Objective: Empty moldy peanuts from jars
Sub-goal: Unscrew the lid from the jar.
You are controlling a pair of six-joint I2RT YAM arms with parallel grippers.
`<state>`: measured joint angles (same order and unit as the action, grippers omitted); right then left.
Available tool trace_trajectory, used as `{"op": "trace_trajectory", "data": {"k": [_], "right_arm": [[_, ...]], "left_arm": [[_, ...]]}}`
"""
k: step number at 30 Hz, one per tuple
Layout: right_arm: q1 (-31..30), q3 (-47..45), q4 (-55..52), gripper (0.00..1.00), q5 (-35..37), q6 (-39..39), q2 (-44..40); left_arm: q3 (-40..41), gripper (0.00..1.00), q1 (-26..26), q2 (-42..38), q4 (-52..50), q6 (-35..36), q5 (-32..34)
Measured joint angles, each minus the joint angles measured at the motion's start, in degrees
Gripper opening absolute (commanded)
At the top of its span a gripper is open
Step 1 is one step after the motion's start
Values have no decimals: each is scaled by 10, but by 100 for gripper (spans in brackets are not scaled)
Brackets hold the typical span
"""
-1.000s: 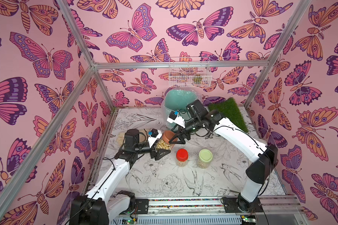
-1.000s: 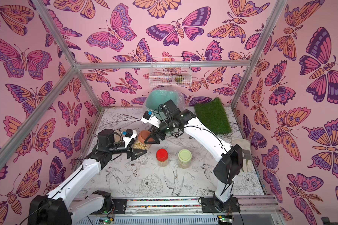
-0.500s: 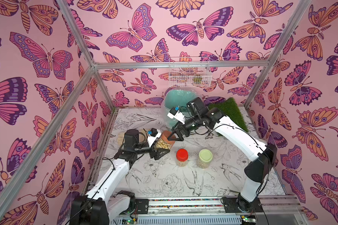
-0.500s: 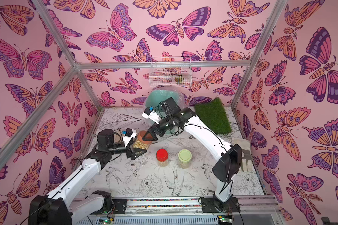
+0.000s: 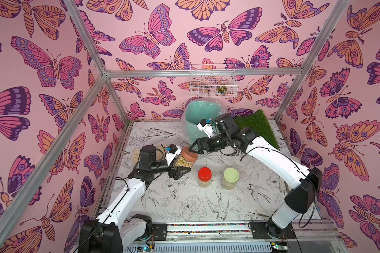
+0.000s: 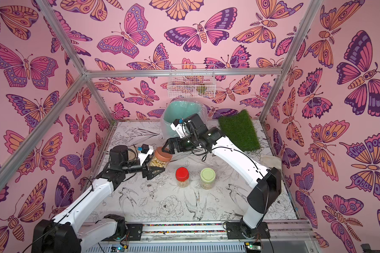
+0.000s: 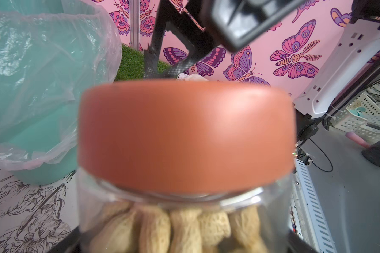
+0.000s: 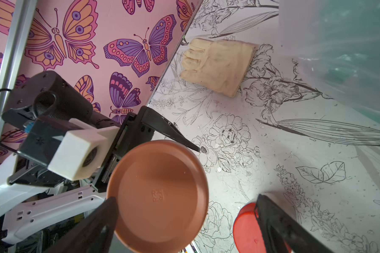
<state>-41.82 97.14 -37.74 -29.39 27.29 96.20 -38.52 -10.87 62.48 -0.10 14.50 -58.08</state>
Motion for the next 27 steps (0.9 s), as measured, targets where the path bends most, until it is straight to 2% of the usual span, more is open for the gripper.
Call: {"op": "trace_trajectory", "data": {"k": [7, 23, 27], "right_arm": [[-21, -2, 20, 99, 13, 30, 0], [-45, 17, 2, 100, 28, 27, 31], [-45, 24, 2, 92, 30, 24, 33]], "left_arm": [[0, 0, 0, 0, 0, 0, 7], [0, 0, 0, 1, 0, 0, 10], [0, 0, 0, 3, 0, 0, 11]]}}
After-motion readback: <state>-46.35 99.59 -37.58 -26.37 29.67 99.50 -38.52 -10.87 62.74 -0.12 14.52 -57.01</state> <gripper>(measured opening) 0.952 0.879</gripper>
